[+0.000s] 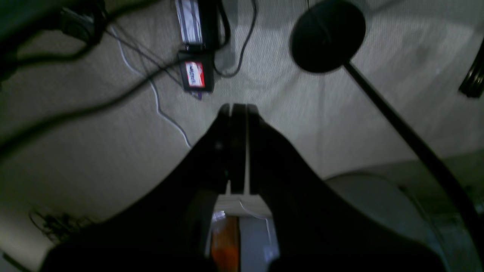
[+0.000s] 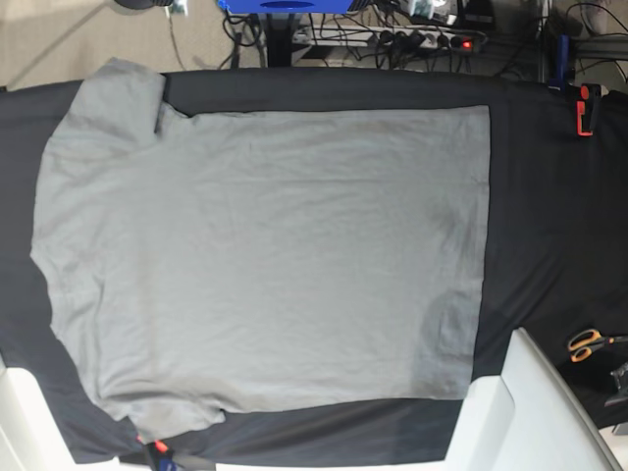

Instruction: Fold the T-shirt properly

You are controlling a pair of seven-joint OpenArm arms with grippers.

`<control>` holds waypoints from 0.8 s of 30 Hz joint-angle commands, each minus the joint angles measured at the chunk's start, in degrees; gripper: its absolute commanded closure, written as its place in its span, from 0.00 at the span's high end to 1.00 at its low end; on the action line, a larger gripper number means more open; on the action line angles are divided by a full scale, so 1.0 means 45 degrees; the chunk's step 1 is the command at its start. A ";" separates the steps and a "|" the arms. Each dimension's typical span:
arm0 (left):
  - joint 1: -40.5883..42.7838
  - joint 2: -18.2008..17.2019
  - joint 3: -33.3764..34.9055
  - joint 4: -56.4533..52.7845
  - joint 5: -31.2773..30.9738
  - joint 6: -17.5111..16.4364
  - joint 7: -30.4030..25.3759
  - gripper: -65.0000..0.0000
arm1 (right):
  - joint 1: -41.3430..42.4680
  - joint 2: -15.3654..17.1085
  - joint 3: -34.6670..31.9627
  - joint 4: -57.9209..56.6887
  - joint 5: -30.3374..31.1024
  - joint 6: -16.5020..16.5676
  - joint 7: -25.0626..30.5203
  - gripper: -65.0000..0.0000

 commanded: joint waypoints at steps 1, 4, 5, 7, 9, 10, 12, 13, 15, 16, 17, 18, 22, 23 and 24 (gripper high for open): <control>0.0303 -0.0136 -0.0022 0.0469 -0.0027 0.0095 -0.0149 0.00 | -0.0336 0.0064 0.0091 0.0689 0.0056 0.0006 -0.0102 0.00; 0.0791 -0.0195 -0.0022 0.1310 -0.0379 0.0095 -0.0149 0.00 | -0.1293 0.0006 0.1028 0.2818 0.0036 0.0006 -0.0727 0.00; 0.0850 -0.0332 -0.0022 0.1524 -0.0731 0.0095 -0.0149 0.00 | -0.1606 -0.0014 0.1243 0.3483 0.0017 0.0006 -0.0864 0.00; 0.1026 -0.0468 -0.0022 0.1817 -0.1414 0.0095 -0.0149 0.00 | -0.2016 -0.0014 0.1478 0.4479 0.0017 0.0006 -0.1079 0.00; 0.1123 -0.0703 -0.0022 0.2208 -0.1961 0.0095 -0.0149 0.00 | -0.2387 0.0025 0.1497 0.5221 0.0036 0.0006 -0.1294 0.00; 0.1260 -0.0820 -0.0022 0.2423 -0.2196 0.0095 -0.0149 0.00 | -0.2543 0.0045 0.1595 0.5612 0.0036 0.0006 -0.1372 0.00; 0.1436 -0.0976 -0.0022 0.2911 -0.2333 0.0095 -0.0149 0.00 | -0.2797 0.0006 0.1751 0.6179 0.0036 0.0006 -0.1391 0.00; 0.1573 -0.1035 -0.0002 0.3146 -0.2391 0.0095 -0.0149 0.00 | -0.2895 0.0006 0.1751 0.6393 0.0036 0.0006 -0.1391 0.00; 0.1788 -0.1152 -0.0002 0.3615 -0.2352 0.0095 -0.0149 0.00 | -0.2954 -0.0014 0.1771 0.6686 0.0036 0.0006 -0.1391 0.00; 0.1885 -0.1191 -0.0002 0.3830 -0.2352 0.0095 -0.0149 0.00 | -0.3032 -0.0014 0.1849 0.6726 0.0036 0.0006 -0.1391 0.00; 0.2042 -0.1289 -0.0002 0.4103 -0.2333 0.0095 -0.0149 0.00 | -0.3110 -0.0014 0.1946 0.6784 0.0036 0.0006 -0.1391 0.00; 0.2198 -0.1328 -0.0002 0.4455 -0.2333 0.0095 -0.0149 0.00 | -0.3188 -0.0014 0.2025 0.6940 0.0036 0.0006 -0.1391 0.00; 0.2882 -0.1562 -0.0002 0.5881 -0.2391 0.0095 -0.0149 0.00 | -0.3696 -0.0014 0.2005 0.8132 0.0036 0.0006 -0.1391 0.00; 0.3077 -0.1582 -0.0022 0.6272 -0.2411 0.0095 -0.0149 0.00 | -0.3911 -0.0033 0.2005 0.8581 0.0036 0.0006 -0.1411 0.00; 0.3233 -0.1601 -0.0022 0.6662 -0.2411 0.0095 -0.0149 0.00 | -0.4106 -0.0033 0.2005 0.8992 0.0036 0.0006 -0.1411 0.00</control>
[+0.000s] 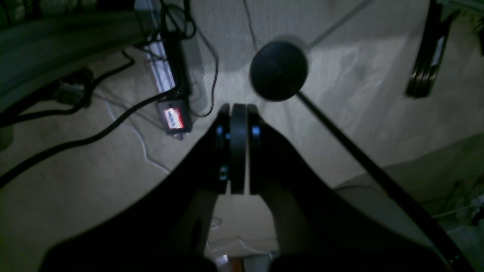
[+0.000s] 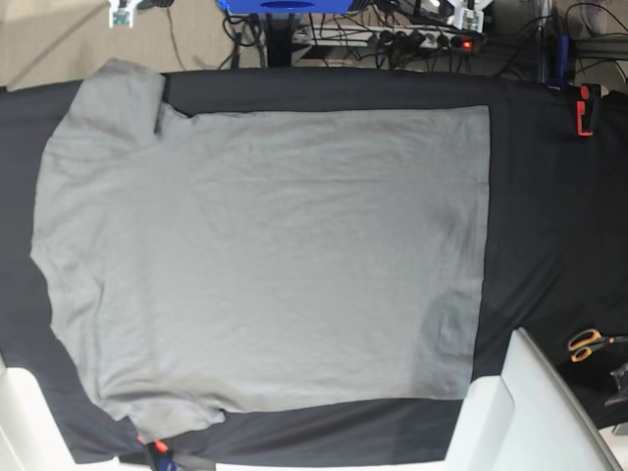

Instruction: Fold the T-shirt properly

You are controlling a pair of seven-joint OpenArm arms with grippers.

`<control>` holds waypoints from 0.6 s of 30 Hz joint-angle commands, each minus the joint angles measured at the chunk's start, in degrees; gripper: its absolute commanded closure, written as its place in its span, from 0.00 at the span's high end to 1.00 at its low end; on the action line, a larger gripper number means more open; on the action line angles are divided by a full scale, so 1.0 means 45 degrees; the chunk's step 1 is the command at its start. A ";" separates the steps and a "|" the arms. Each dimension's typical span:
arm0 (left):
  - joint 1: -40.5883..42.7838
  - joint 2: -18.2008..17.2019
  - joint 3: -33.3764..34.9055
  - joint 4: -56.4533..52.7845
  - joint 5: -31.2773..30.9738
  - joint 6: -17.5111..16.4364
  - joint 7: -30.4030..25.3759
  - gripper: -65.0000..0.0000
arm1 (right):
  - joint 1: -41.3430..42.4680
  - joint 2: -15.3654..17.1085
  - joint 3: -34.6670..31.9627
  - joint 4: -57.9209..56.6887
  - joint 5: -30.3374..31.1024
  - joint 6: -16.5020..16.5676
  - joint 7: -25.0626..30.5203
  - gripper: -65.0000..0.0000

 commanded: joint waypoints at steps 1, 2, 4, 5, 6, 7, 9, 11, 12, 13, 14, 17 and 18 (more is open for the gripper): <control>0.0364 -0.0028 -0.0012 0.0511 -0.0011 -0.0021 -0.0222 0.00 | -0.0348 0.0030 0.0038 0.0626 0.0032 -0.0003 0.0080 0.00; 0.0559 -0.0028 -0.0032 0.0901 -0.0011 -0.0021 -0.0222 0.00 | -0.0544 0.0030 0.0038 0.1114 0.0032 -0.0003 -0.0155 0.00; 0.0911 -0.0008 -0.0442 0.1585 0.0008 -0.0021 -0.0222 0.00 | -0.0837 -0.0049 0.0057 0.2052 0.0032 -0.0003 -0.0604 0.00; 0.1048 0.0050 -0.0774 0.1956 0.0008 -0.0021 -0.0222 0.00 | -0.0934 -0.0049 0.0057 0.2560 0.0032 -0.0003 -0.0819 0.00; 0.1184 0.0070 -0.1087 0.2288 0.0028 -0.0021 -0.0222 0.00 | -0.1032 -0.0049 0.0057 0.3029 0.0032 -0.0003 -0.0995 0.00; 0.1282 0.0070 -0.1341 0.2640 -0.0031 -0.0021 -0.0222 0.00 | -0.1110 -0.0049 0.0057 0.3439 0.0032 -0.0003 -0.1151 0.00; 0.1380 0.0070 -0.1829 0.3304 -0.0070 -0.0021 -0.0202 0.00 | -0.1149 -0.0049 0.0057 0.4123 0.0032 -0.0003 -0.1385 0.00; 0.1438 0.0011 -0.2435 0.3910 -0.0070 -0.0041 -0.0104 0.00 | -0.1091 -0.0049 0.0331 0.4748 0.0051 0.0016 -0.1522 0.00; 0.1419 -0.0008 -0.2728 0.4183 -0.0070 -0.0060 -0.0085 0.00 | -0.0993 -0.0088 0.0585 0.5080 0.0051 0.0055 -0.1522 0.00; 0.1380 -0.0008 -0.2982 0.4418 -0.0070 -0.0060 -0.0065 0.00 | -0.0837 -0.0185 0.0741 0.5334 0.0051 0.0075 -0.1522 0.00; 0.1360 -0.0028 -0.3255 0.4633 -0.0070 -0.0060 -0.0046 0.00 | -0.0680 -0.0224 0.0976 0.5568 0.0051 0.0075 -0.1522 0.00; 0.1048 -0.0028 -0.3900 0.5316 -0.0070 -0.0060 -0.0046 0.00 | -0.0114 -0.0322 0.1679 0.6233 0.0794 0.0563 -0.1522 0.00; 0.0989 -0.0028 -0.4076 0.5414 -0.0070 -0.0060 -0.0046 0.00 | 0.0003 -0.0283 0.1933 0.6409 0.1497 0.1188 -0.1542 0.01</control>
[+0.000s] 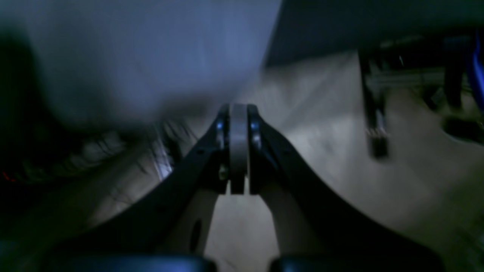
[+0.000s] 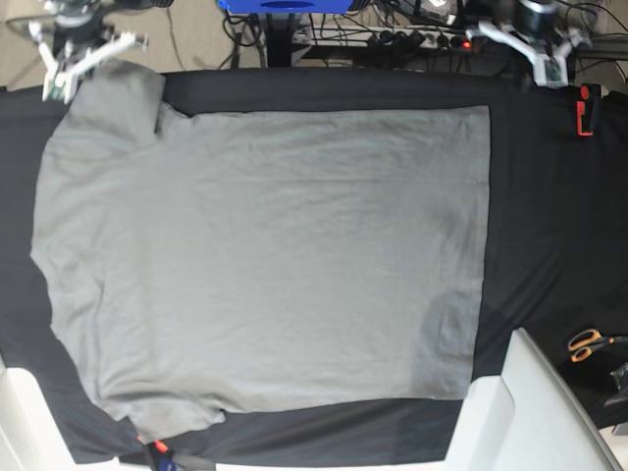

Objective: Fold the T-shirt properly
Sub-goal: 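Lower both grippers onto the shirt's shoulder corners and grasp them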

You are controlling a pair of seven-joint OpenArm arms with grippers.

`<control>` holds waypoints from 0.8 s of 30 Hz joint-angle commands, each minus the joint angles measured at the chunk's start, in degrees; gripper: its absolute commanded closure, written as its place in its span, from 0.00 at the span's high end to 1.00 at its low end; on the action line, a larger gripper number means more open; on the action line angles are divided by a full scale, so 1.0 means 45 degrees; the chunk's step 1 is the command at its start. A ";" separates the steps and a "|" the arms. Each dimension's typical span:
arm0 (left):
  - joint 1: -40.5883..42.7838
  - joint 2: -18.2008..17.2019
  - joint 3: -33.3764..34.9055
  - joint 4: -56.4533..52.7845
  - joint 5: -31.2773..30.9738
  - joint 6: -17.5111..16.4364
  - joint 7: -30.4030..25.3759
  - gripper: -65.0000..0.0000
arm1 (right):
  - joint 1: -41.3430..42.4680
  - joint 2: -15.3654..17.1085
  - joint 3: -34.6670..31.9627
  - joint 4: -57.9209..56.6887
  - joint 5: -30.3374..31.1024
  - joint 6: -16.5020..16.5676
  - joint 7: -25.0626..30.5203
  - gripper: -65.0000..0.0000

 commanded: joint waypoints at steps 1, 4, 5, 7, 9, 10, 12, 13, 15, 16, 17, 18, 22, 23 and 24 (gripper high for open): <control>0.0066 -0.0071 -0.0215 0.0261 -0.0065 0.0056 -0.0235 0.00 | -0.0093 0.0067 0.0332 0.0343 0.0690 0.0614 0.0119 0.04; -0.0481 -0.0208 -0.0469 0.0398 0.0033 0.0037 0.0214 0.13 | 0.0552 0.0145 0.1308 0.0519 0.3112 0.3291 -0.0896 0.24; -0.0618 -0.0384 -0.0391 0.0437 0.0033 0.0017 0.0742 0.17 | 0.0884 0.0282 0.1641 0.0499 0.3542 0.4014 -0.1404 0.32; -0.1028 -0.0931 -0.0332 0.0417 -0.0104 -0.0510 0.2168 0.17 | 0.1626 0.0516 0.2344 0.0343 0.4226 0.5498 -0.2713 0.49; -0.1595 -0.0951 -0.0508 0.0300 -0.0104 -0.1643 0.3164 0.17 | 0.2368 0.0516 0.3086 0.0050 0.4753 0.6905 -0.3768 0.67; -0.1732 -0.0892 -0.0567 0.0281 -0.0104 -0.2093 0.3379 0.17 | 0.2661 0.0497 0.3536 -0.0067 0.4968 0.7530 -0.4100 0.73; -0.1868 -0.0736 -0.0997 0.0261 -0.0104 -0.2972 0.3379 0.17 | 0.3306 0.0477 0.4454 -0.0282 0.5398 0.7735 -0.4667 0.82; -0.1907 -0.0501 -0.1290 0.0261 -0.0104 -0.3343 0.3379 0.17 | 0.3580 0.0477 0.4864 -0.0439 0.5574 0.7735 -0.4921 0.83; -0.2083 -0.0130 -0.1837 0.0359 -0.0104 -0.3773 0.3379 0.17 | 0.4166 0.0516 0.5587 -0.0829 0.5828 0.7735 -0.5487 0.82; -0.2181 0.0026 -0.2052 0.0359 -0.0104 -0.3988 0.3379 0.17 | 0.4400 0.0536 0.5938 -0.1044 0.5887 0.7735 -0.5820 0.82; -0.2259 0.0143 -0.2306 0.0300 -0.0104 -0.4261 0.3379 0.17 | 0.4674 0.0536 0.6329 -0.1318 0.5887 0.7735 -0.6152 0.82; -0.2376 0.0222 -0.2560 0.0261 -0.0104 -0.4593 0.3418 0.17 | 0.4947 0.0536 0.6700 -0.1669 0.5887 0.7735 -0.6367 0.82; -0.2591 0.0769 -0.3478 0.0222 -0.0104 -0.5336 0.3438 0.17 | 0.5455 0.0555 0.7599 -0.3037 0.5867 0.7735 -0.6620 0.82; -0.2669 0.0866 -0.3634 0.0222 -0.0104 -0.5336 0.3438 0.17 | 0.5514 0.0555 0.7599 -0.3330 0.5867 0.7735 -0.6620 0.82; -0.2728 0.0905 -0.3751 0.0222 -0.0104 -0.5336 0.3438 0.17 | 0.5514 0.0555 0.7599 -0.3643 0.5867 0.7735 -0.6620 0.82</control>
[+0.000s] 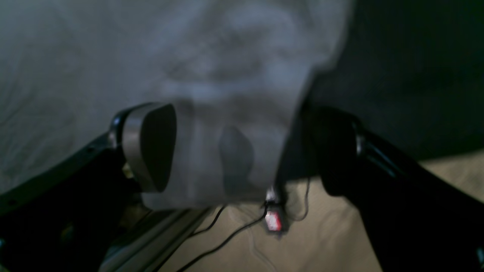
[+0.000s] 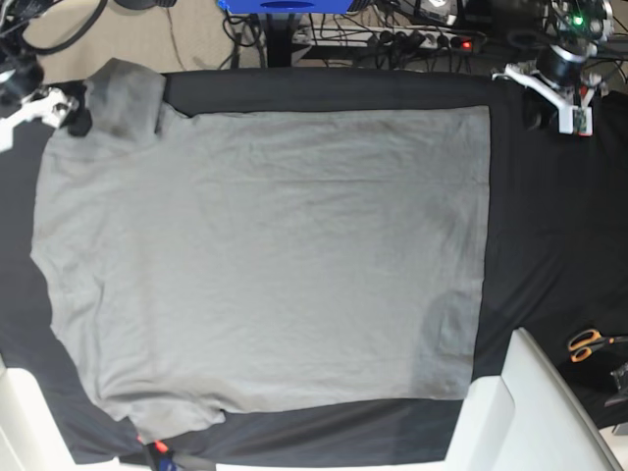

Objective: Fold the T-shirt properly
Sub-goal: 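Lower both grippers onto the shirt's shoulder corners and grasp them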

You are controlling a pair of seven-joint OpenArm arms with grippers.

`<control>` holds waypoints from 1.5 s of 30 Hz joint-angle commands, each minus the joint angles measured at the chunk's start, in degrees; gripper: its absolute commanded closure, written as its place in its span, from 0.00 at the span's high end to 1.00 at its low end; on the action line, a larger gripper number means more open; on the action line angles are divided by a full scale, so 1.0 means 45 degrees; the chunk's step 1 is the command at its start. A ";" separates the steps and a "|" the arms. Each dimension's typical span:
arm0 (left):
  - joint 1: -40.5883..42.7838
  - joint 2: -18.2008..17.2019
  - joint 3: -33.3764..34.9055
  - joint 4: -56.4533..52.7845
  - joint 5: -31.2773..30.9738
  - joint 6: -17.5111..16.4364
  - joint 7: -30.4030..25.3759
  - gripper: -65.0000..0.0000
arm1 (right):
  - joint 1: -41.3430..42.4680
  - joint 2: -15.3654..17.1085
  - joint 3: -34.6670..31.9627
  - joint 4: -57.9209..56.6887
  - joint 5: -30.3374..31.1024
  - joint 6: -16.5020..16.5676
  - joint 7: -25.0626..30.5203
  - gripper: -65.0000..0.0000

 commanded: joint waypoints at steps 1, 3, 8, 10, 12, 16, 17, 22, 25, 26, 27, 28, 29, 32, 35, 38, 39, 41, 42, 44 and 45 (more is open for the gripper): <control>-0.0023 -0.0178 -0.0172 0.0183 -0.0157 -0.0017 -0.0307 0.17 | 0.0054 0.0099 0.0041 -0.0084 0.0306 0.0110 0.0204 0.82; -0.0023 -0.0178 -0.0250 0.0183 -0.0372 -0.0017 -0.0307 0.17 | 0.0054 0.0099 0.0041 -0.0592 0.0286 0.0110 0.0282 0.82; 0.0114 -0.0529 -0.0270 -0.0266 -0.2326 -0.0037 -0.0288 0.17 | 0.0054 0.0314 0.0061 -0.1627 0.0286 0.0110 0.0302 0.82; 0.0095 -0.0608 -0.0250 -0.0735 -0.2580 -0.0037 -0.0288 0.17 | -0.0004 0.0314 0.0041 -0.1764 0.0286 0.0110 0.0302 0.82; 0.0075 -0.0627 -0.0250 -0.1028 -0.2580 -0.0037 -0.0288 0.17 | -0.0082 0.0314 -0.0017 -0.1725 0.0286 0.0110 0.0204 0.82; 0.0095 -0.0627 -0.0172 -0.1106 -0.2580 -0.0037 -0.0288 0.17 | -0.0278 0.0275 -0.0037 -0.1725 0.0286 0.0110 0.0184 0.82; 0.0095 -0.0608 -0.0152 -0.1106 -0.2599 -0.0037 -0.0288 0.17 | -0.0278 0.0275 -0.0037 -0.1764 0.0286 0.0110 0.0184 0.82; -0.0003 -0.0314 -0.0172 -0.1106 -0.3127 -0.0037 -0.0288 0.18 | -0.0297 0.0275 -0.0056 -0.1784 0.0267 0.0110 0.0184 0.65; 0.0095 -0.0354 -0.0172 -0.1106 -0.4338 -0.0037 -0.0288 0.19 | -0.0317 0.0275 -0.0525 -0.1784 0.0267 0.0110 0.0184 0.56; 0.0095 -0.0354 -0.0211 -0.1106 -0.4651 -0.0037 -0.0288 0.19 | -0.0317 0.0275 -0.0701 -0.1784 0.0267 0.0110 0.0184 0.56; 0.0095 -0.0354 -0.0211 -0.1106 -0.4787 -0.0037 -0.0288 0.19 | -0.0317 0.0275 -0.0799 -0.1784 0.0267 0.0110 0.0184 0.56; 0.0095 -0.0354 -0.0192 -0.1106 -0.4768 -0.0037 -0.0288 0.19 | -0.0317 0.0275 -0.0896 -0.1803 0.0267 0.0110 0.0184 0.56; 0.0095 -0.0354 -0.0152 -0.1106 -0.4768 -0.0037 -0.0288 0.19 | -0.0317 0.0275 -0.0935 -0.1803 0.0286 0.0110 0.0184 0.56; 0.0095 -0.0354 -0.0133 -0.1106 -0.4787 -0.0037 -0.0268 0.19 | -0.0278 0.0275 -0.0935 -0.1803 0.0286 0.0110 0.0184 0.55; 0.0016 -0.0354 -0.0152 -0.1106 -0.4826 -0.0037 0.0123 0.19 | -0.0258 0.0275 -0.0935 -0.1803 0.0286 0.0110 0.0223 0.46; -0.0277 -0.0354 -0.0211 -0.1126 -0.4846 -0.0056 0.1002 0.34 | -0.0239 0.0275 -0.0935 -0.1803 0.0247 0.0110 0.0204 0.14; -0.0355 -0.0354 -0.0172 -0.1263 -0.4846 -0.0056 0.1158 0.41 | -0.0239 0.0275 -0.0935 -0.1803 0.0247 0.0110 0.0204 0.02; -0.0413 -0.0354 -0.0152 -0.1634 -0.4846 -0.0056 0.1197 0.49 | -0.0239 0.0275 -0.0935 -0.1803 0.0228 0.0110 0.0184 0.02; -0.0550 -0.0354 -0.0133 -0.1829 -0.4866 -0.0056 0.1197 0.50 | -0.0239 0.0275 -0.0935 -0.1803 0.0228 0.0110 0.0184 0.04; -0.0824 -0.0314 -0.0133 -0.2298 -0.4866 -0.0056 0.1236 0.52 | -0.0258 0.0314 -0.0935 -0.1803 0.0208 0.0110 0.0223 0.00; -0.0882 -0.0314 -0.0133 -0.2552 -0.4866 -0.0056 0.1236 0.52 | -0.0258 0.0333 -0.0935 -0.1803 0.0208 0.0110 0.0223 0.01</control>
